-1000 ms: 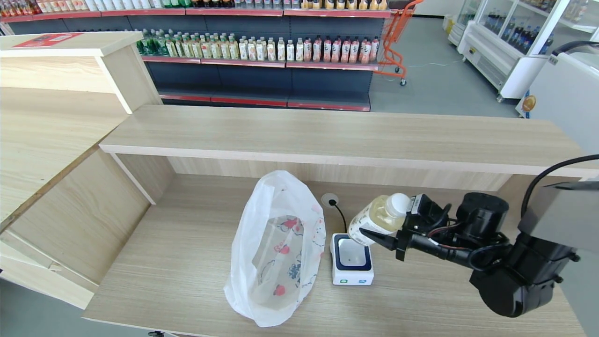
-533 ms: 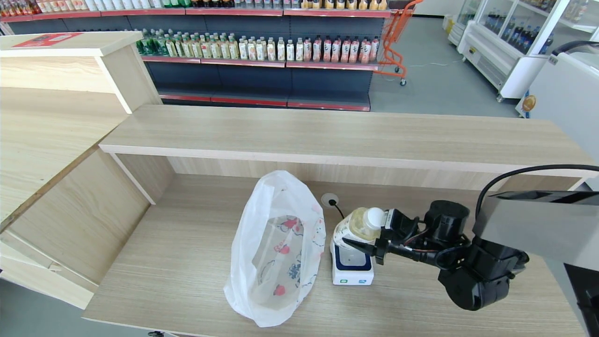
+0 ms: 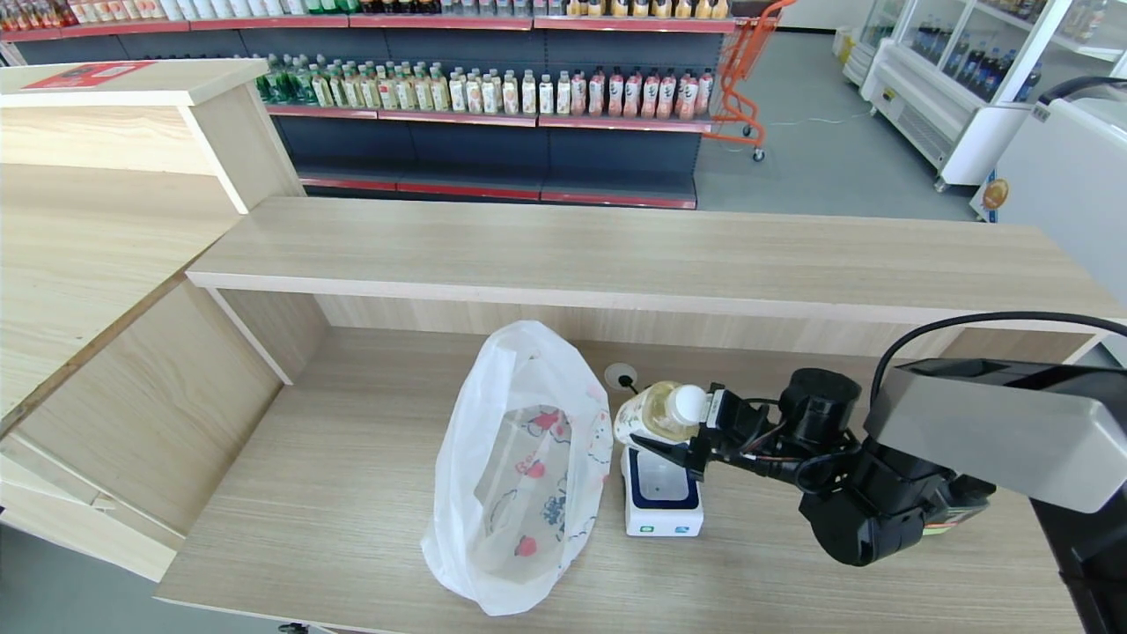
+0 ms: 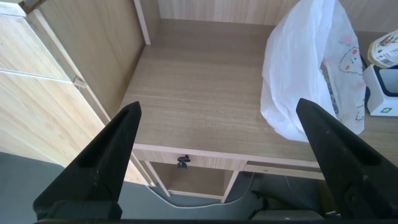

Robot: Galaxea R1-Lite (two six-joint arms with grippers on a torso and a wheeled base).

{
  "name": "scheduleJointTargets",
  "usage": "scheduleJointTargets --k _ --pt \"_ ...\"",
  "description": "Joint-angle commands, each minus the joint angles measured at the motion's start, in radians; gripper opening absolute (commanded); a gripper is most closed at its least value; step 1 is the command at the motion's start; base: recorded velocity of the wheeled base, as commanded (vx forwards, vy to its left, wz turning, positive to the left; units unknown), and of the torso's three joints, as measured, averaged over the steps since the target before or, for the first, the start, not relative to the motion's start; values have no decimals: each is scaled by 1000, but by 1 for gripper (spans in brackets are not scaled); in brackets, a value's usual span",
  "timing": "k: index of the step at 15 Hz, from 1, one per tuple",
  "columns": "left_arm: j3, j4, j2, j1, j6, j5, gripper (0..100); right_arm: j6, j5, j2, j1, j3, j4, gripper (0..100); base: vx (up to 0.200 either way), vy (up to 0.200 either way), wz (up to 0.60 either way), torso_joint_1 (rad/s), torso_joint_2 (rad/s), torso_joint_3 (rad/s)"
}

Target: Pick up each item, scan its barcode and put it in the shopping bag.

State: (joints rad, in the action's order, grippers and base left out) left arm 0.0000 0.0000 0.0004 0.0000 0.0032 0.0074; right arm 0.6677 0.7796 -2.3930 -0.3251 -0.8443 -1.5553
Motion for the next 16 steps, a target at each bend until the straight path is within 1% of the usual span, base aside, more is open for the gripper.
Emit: scheduleJointTargets --k 1,4,8,16 --pt "0 0 1 0 0 0 100 15 0 12 5 16 0 0 0 0 0 0 0 0" --pt "0 0 0 0 1 0 100 49 -5 20 15 45 1 0 0 0 0 0 0 0" --pt "0 0 1 0 0 0 100 121 3 -5 34 40 1 0 0 0 0 0 0 0" --pt "0 0 1 0 1 0 100 138 12 3 35 53 1 0 0 0 0 0 0 0"
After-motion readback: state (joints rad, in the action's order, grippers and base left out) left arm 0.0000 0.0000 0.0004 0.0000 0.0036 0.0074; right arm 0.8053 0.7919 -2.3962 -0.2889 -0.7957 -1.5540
